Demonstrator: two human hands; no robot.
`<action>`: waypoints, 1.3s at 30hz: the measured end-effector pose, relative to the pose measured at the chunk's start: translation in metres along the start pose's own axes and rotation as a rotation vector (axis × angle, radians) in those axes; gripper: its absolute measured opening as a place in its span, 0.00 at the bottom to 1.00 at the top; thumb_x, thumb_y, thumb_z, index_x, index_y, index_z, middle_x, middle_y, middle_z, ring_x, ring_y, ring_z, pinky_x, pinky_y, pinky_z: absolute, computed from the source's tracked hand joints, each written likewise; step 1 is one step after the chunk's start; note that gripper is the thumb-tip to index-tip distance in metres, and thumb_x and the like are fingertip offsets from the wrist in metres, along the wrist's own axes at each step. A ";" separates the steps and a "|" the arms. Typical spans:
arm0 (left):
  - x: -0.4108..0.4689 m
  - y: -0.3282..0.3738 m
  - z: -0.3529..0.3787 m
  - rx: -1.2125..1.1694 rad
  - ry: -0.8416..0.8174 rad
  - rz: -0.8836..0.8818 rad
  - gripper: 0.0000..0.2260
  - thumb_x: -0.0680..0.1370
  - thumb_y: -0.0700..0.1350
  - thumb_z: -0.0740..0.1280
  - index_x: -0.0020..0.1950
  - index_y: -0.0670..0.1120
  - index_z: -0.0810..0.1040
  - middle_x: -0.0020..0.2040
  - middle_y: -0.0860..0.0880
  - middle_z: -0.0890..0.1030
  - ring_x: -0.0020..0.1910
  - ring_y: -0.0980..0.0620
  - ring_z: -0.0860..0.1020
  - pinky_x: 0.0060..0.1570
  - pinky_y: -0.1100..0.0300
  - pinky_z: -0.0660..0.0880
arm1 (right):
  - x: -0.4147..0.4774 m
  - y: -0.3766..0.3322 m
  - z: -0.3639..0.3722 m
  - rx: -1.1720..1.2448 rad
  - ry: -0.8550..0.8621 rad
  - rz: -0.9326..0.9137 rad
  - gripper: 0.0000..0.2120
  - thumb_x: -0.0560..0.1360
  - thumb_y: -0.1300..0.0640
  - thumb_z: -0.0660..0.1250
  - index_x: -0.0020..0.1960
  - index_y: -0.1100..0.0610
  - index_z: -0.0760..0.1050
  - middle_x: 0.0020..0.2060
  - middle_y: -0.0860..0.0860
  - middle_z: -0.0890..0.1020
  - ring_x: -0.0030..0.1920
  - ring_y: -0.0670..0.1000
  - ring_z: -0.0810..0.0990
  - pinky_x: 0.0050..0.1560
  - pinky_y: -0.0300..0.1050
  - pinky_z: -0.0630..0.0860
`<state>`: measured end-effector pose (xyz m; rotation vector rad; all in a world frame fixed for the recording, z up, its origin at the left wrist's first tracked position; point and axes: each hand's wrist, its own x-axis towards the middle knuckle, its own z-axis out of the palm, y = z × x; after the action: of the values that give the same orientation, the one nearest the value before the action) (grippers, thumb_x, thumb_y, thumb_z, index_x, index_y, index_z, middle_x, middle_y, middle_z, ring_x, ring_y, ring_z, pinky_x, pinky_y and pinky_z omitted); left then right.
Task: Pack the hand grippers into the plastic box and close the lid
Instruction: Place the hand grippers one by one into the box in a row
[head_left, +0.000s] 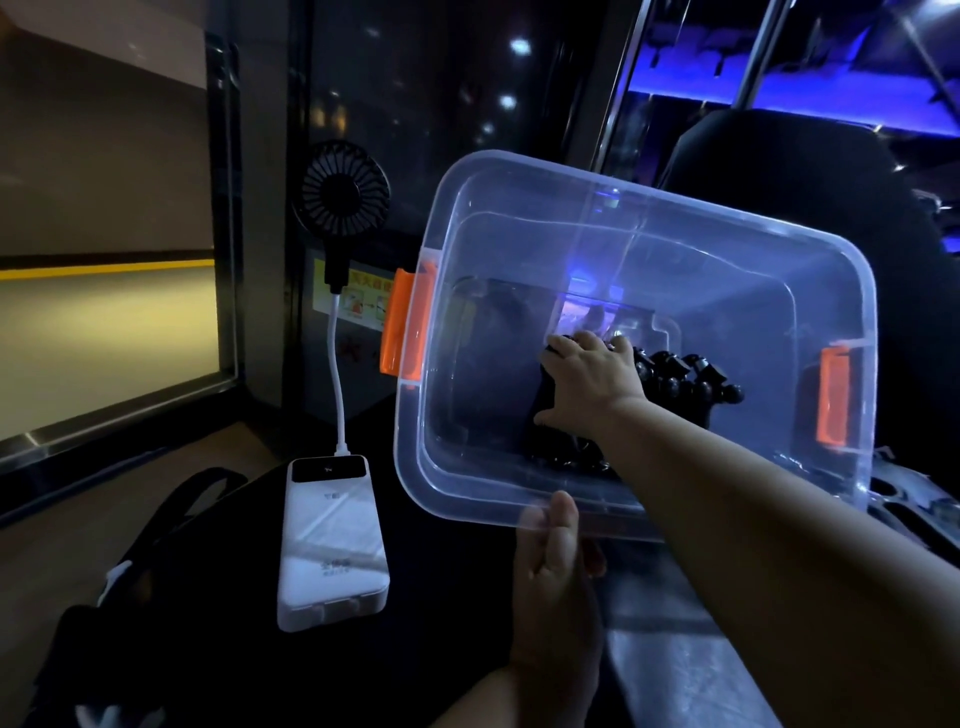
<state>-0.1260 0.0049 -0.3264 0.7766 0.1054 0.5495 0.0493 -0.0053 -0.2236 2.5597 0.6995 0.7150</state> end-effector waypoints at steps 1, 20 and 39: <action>0.000 0.000 0.000 0.014 0.005 0.007 0.11 0.76 0.49 0.63 0.40 0.43 0.74 0.28 0.50 0.74 0.29 0.55 0.73 0.34 0.61 0.71 | 0.000 0.002 0.000 0.004 -0.008 -0.008 0.37 0.65 0.31 0.66 0.70 0.45 0.64 0.72 0.45 0.62 0.72 0.53 0.58 0.67 0.62 0.55; 0.003 0.003 -0.001 0.282 -0.011 0.016 0.20 0.80 0.54 0.56 0.51 0.37 0.75 0.37 0.48 0.84 0.30 0.60 0.75 0.38 0.61 0.72 | -0.198 0.068 -0.001 0.567 0.591 0.278 0.14 0.74 0.45 0.64 0.45 0.56 0.77 0.41 0.50 0.77 0.45 0.55 0.75 0.47 0.44 0.68; -0.005 0.009 0.009 0.261 0.031 0.036 0.12 0.82 0.52 0.54 0.43 0.48 0.70 0.32 0.52 0.84 0.32 0.53 0.72 0.37 0.60 0.70 | -0.270 0.119 0.048 0.794 0.061 0.843 0.19 0.76 0.39 0.59 0.54 0.53 0.77 0.52 0.52 0.78 0.58 0.55 0.73 0.59 0.54 0.71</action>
<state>-0.1317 0.0020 -0.3140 1.0253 0.1948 0.5890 -0.0823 -0.2614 -0.3033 3.6162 -0.2094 0.8716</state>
